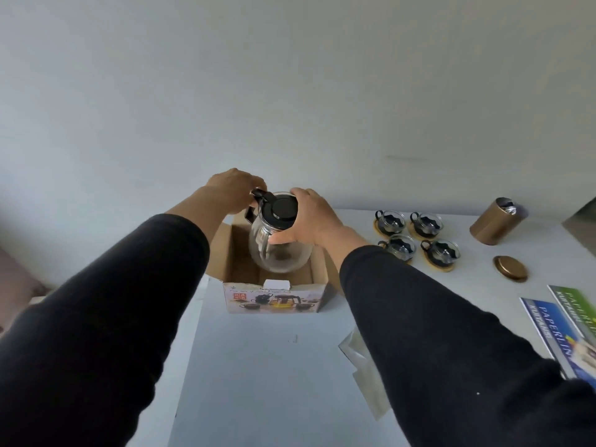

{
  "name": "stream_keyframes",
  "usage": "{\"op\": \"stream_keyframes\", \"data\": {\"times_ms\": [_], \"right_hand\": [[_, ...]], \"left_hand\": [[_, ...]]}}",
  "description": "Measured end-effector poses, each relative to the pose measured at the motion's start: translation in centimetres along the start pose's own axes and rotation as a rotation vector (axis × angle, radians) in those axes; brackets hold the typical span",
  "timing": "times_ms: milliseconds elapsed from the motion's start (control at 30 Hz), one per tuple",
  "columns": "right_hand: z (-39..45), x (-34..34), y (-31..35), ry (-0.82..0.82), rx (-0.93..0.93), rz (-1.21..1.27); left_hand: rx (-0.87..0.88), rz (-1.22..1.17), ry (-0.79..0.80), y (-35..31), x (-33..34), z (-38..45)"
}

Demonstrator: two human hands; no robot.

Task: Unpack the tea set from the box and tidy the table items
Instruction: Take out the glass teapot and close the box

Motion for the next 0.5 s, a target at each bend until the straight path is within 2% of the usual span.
{"op": "stream_keyframes", "data": {"times_ms": [233,500], "right_hand": [[-0.4,-6.3,-2.0,-0.095,0.008,0.018],[0.8,-9.4,-9.1,-0.109,0.067,0.028]], "left_hand": [[0.035,-0.068,-0.059,-4.4,-4.1,2.2],[0.037,-0.034,-0.1,-11.3,-2.9,6.3]]}}
Point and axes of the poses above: each hand's wrist, its own z-axis towards the middle knuckle, its own x-axis out of the palm, y = z × x, the point moved 7 cm from there along z, towards the middle knuckle, and after that the axes turned 5 degrees about z, right-handed, at the moved point
